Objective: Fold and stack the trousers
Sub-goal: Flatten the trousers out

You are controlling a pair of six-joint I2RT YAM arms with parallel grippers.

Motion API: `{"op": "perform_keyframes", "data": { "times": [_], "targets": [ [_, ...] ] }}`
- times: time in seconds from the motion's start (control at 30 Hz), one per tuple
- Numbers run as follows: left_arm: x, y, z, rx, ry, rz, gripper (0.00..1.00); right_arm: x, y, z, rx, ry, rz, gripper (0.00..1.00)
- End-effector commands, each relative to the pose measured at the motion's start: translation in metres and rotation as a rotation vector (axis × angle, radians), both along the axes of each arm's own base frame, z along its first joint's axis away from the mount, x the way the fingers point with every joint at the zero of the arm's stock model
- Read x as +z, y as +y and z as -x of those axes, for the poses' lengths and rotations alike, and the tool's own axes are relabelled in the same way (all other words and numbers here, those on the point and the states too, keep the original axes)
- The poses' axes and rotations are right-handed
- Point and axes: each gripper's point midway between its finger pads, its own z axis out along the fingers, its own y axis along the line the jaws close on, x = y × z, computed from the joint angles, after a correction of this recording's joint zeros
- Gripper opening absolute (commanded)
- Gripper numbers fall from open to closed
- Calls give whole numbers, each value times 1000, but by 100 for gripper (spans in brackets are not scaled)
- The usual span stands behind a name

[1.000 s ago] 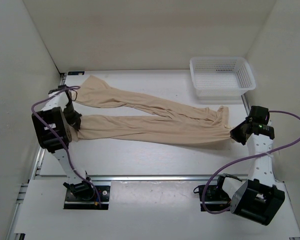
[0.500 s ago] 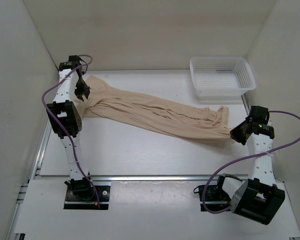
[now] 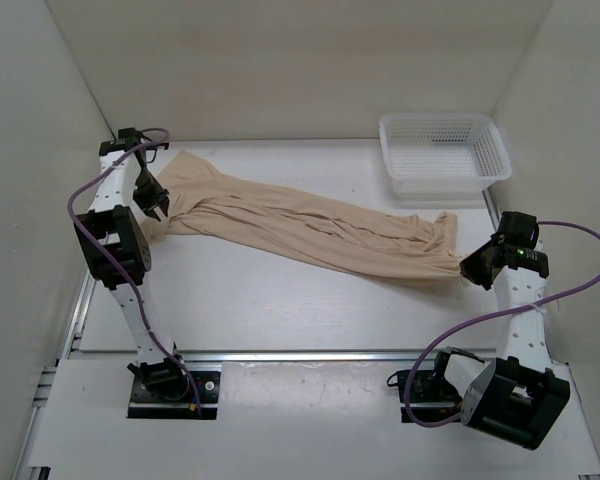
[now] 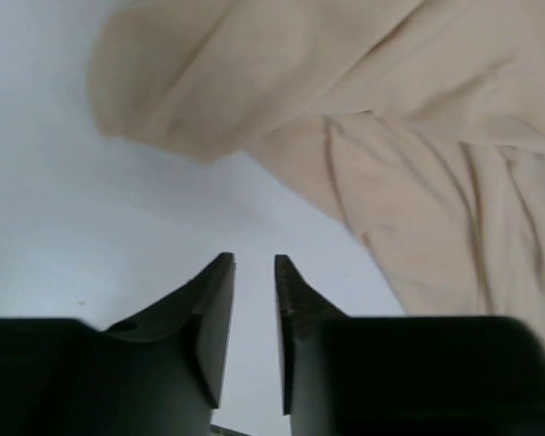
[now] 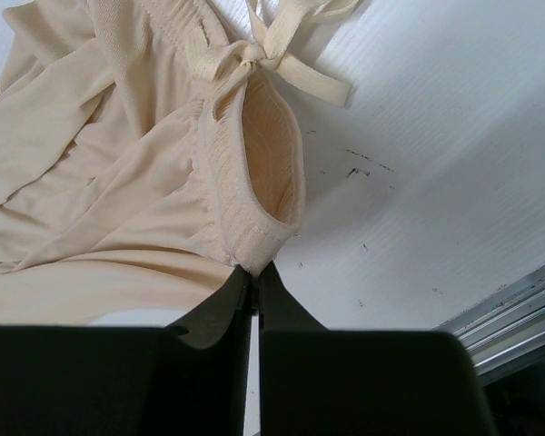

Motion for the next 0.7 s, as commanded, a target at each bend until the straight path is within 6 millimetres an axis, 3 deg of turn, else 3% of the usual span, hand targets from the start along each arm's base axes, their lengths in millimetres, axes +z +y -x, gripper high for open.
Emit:
{"op": "perform_keyframes", "data": {
  "times": [0.0,0.27,0.33,0.37,0.47,0.5,0.57,0.67],
  "targets": [
    [-7,-24,-34,-4,-65,94,38,13,-3,-9,8,-61,20,0],
    [-22,-23,-74,53,-104,122,41,11,-2,-14,26,-46,3,0],
    [-29,-23,-78,63,-96,126,43,9,-2,-14,26,-36,0,0],
    [-33,-23,-77,64,-87,127,50,9,-2,-14,26,-36,0,0],
    [-37,-22,-79,64,-84,128,51,8,-3,-16,26,-36,0,0],
    [-42,-21,-79,77,-73,121,58,8,-3,-16,26,-36,0,0],
    [-42,-21,-79,78,-73,121,63,8,-3,-16,26,-36,0,0],
    [-54,-19,-78,82,-53,110,63,5,-3,-16,26,-27,-3,0]
  ]
}}
